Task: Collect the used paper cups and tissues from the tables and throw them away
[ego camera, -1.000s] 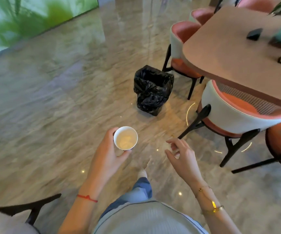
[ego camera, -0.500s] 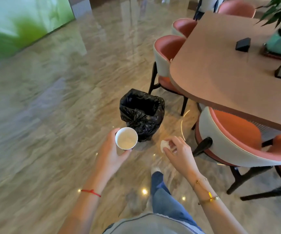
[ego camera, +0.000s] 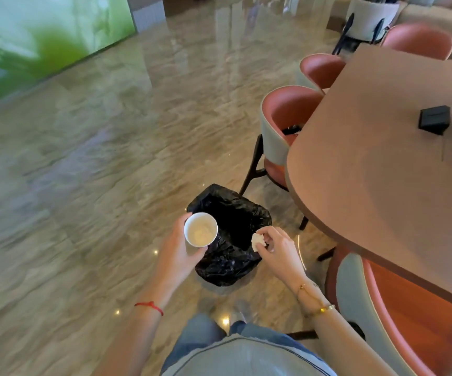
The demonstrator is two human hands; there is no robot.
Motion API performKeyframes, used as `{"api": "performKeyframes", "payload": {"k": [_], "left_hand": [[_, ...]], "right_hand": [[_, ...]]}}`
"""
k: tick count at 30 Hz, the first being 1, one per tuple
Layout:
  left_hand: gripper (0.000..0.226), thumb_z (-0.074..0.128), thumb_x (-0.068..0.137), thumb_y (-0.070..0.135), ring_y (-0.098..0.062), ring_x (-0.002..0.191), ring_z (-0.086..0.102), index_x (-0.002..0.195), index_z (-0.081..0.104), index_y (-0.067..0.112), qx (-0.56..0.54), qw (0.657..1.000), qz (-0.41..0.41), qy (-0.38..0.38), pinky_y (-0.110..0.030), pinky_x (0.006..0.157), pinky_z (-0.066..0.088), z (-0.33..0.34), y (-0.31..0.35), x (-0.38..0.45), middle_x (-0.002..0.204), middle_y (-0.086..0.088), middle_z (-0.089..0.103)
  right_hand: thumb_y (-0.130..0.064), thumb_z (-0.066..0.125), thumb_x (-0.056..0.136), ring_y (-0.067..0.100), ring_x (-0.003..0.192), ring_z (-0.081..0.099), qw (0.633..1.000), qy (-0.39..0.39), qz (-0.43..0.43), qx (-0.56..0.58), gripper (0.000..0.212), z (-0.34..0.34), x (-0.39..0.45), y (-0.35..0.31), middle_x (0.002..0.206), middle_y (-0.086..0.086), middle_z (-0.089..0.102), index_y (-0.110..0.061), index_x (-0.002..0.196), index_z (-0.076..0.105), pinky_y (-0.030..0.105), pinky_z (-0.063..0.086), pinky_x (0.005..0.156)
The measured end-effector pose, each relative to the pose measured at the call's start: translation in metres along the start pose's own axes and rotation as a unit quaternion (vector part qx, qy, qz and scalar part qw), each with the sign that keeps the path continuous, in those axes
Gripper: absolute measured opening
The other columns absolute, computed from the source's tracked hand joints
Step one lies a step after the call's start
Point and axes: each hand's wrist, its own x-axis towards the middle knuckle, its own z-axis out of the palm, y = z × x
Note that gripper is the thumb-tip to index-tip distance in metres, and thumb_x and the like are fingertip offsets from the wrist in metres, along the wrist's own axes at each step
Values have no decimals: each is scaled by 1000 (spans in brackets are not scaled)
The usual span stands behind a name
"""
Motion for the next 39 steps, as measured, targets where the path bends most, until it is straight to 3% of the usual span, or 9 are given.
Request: {"api": "performKeyframes", "payload": {"k": [7, 13, 20, 24, 30, 32, 34, 37, 39], "left_hand": [[73, 81, 74, 18, -6, 109, 42, 135, 41, 18, 4, 998, -22, -56, -18, 86, 32, 34, -22, 123, 131, 6, 47], [72, 82, 71, 19, -21, 113, 51, 131, 42, 16, 5, 987, -52, -152, -28, 83, 39, 68, -56, 214, 128, 0, 51], [93, 81, 73, 15, -26, 136, 38, 148, 25, 13, 12, 954, -91, -286, -46, 108, 36, 94, -95, 288, 151, -7, 32], [71, 72, 84, 22, -22, 134, 41, 144, 35, 17, 13, 953, -38, -300, -37, 108, 37, 82, -96, 310, 148, -4, 38], [43, 61, 92, 30, -15, 93, 61, 133, 48, 26, 62, 955, 51, -284, -27, 77, 50, 45, -73, 333, 126, 8, 57], [39, 58, 94, 36, -10, 72, 57, 131, 49, 31, 81, 955, 69, -278, -12, 58, 41, 32, -67, 337, 126, 14, 56], [36, 57, 94, 37, -7, 56, 47, 129, 50, 32, 93, 953, 87, -273, -10, 49, 35, 22, -61, 339, 125, 16, 56], [35, 58, 93, 35, -5, 56, 41, 128, 54, 30, 110, 948, 129, -271, -11, 50, 37, 11, -52, 340, 126, 14, 58], [36, 59, 93, 36, -9, 70, 55, 128, 54, 29, 119, 938, 156, -285, -8, 54, 38, 8, -46, 339, 128, 15, 56]], "right_hand": [[-25, 57, 91, 14, 103, 49, 999, -34, 38, -9, 21, 15, 119, 12, 104, -5, 55, -23, 112, 58, 25, 42, 83], [-23, 58, 90, 17, 105, 51, 991, -40, 131, 0, 24, 40, 190, 29, 105, -3, 54, -21, 114, 57, 26, 44, 85], [-27, 58, 93, 20, 118, 48, 973, -49, 225, 13, 34, 63, 240, 35, 122, 1, 56, -19, 126, 54, 32, 45, 95], [-30, 56, 94, 16, 120, 43, 977, 0, 214, 7, 36, 55, 248, 22, 124, -3, 54, -23, 129, 52, 23, 37, 93], [-32, 54, 95, 12, 118, 39, 980, 83, 177, -39, 35, 22, 237, -8, 125, -9, 53, -28, 129, 51, 22, 35, 93], [-32, 54, 95, 12, 119, 39, 978, 106, 175, -48, 34, 14, 229, -15, 126, -9, 53, -29, 128, 51, 23, 36, 96], [-31, 56, 94, 12, 118, 39, 974, 126, 184, -46, 33, 8, 218, -22, 125, -9, 53, -30, 127, 51, 24, 36, 95], [-32, 57, 94, 11, 120, 38, 965, 155, 207, -33, 34, 4, 197, -30, 126, -10, 53, -31, 127, 52, 27, 38, 97], [-32, 57, 94, 10, 121, 37, 957, 182, 224, -24, 34, 2, 178, -36, 125, -12, 53, -32, 127, 52, 27, 38, 97]]}}
